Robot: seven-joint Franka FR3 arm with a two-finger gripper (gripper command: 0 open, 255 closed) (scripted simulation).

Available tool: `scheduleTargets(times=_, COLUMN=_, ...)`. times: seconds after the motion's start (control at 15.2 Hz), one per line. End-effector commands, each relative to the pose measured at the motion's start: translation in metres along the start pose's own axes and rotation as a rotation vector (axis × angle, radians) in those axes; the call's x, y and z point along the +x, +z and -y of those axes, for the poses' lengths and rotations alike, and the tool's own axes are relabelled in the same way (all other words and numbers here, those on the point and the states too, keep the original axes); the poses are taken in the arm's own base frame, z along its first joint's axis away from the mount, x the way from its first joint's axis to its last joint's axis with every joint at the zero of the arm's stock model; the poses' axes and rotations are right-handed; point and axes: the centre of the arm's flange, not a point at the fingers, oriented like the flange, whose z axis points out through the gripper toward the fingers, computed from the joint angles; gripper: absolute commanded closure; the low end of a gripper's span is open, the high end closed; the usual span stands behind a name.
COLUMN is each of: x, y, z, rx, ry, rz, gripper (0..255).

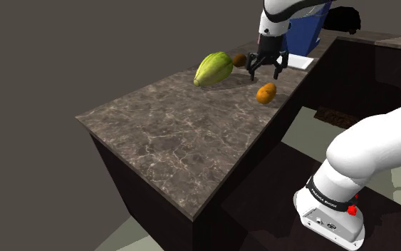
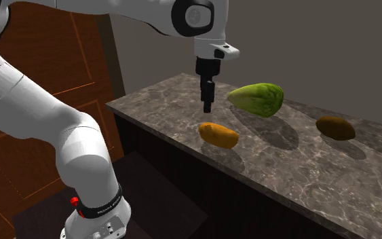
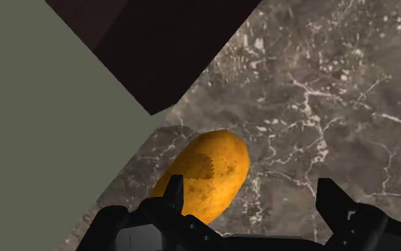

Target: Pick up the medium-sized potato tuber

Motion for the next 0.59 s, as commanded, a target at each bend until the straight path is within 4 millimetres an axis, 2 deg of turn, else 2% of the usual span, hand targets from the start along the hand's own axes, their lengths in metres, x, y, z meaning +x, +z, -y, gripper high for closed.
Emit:
scheduleTargets(times=0.0, x=0.022, y=0.011, z=-0.014, rx=-0.006, ry=0.118, rz=-0.003, gripper=0)
scheduleTargets(times=0.4, x=0.073, y=0.043, z=-0.061, rx=-0.026, ry=0.455, rz=-0.007, gripper=0)
scheduleTargets(times=0.53, x=0.075, y=0.050, z=-0.064, rx=-0.027, ry=0.472, rz=-0.007, gripper=0)
